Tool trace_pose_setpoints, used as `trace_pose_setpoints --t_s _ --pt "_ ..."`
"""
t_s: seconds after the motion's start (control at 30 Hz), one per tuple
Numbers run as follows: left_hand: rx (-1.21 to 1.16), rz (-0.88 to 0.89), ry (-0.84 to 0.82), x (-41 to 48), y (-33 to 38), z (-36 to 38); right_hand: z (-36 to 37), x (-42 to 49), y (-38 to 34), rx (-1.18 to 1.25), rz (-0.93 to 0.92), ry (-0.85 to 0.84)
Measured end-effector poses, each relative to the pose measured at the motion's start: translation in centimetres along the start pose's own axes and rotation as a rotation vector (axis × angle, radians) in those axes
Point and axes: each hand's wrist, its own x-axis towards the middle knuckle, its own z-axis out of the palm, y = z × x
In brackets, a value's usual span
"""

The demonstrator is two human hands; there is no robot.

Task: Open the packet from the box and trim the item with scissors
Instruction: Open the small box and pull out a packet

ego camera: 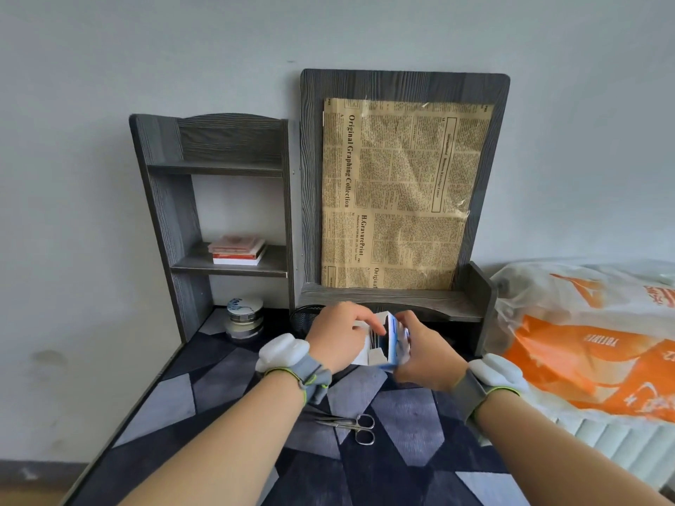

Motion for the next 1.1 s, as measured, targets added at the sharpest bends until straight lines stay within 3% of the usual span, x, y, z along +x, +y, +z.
trace_pose_setpoints --t_s 0.2,0.3,0.53,0.7,0.9,1.1 --pt "0.634 0.221 -0.202 -0.4 -1.1 0.7 -0.3 0.3 -0.4 -0.136 -0.048 -0.072" --pt "0.753 0.233 -0.236 -0.5 -1.3 0.7 -0.2 0.2 -0.1 -0.183 -0.033 -0.117" --pt "0.604 0.229 -0.237 0.0 -1.8 0.2 0.6 0.2 0.8 -0.16 0.018 -0.145" --pt "0.415 0.217 -0.105 0.7 -2.1 0.7 0.4 0.2 0.7 -0.116 0.043 -0.181" --pt "0.073 0.175 0.078 1.5 -1.0 0.7 -0.6 -0.2 0.7 0.204 0.094 -0.34" --pt "0.169 0.051 0.094 2.1 -0.7 0.8 -0.7 -0.8 0.0 0.368 0.079 -0.404"
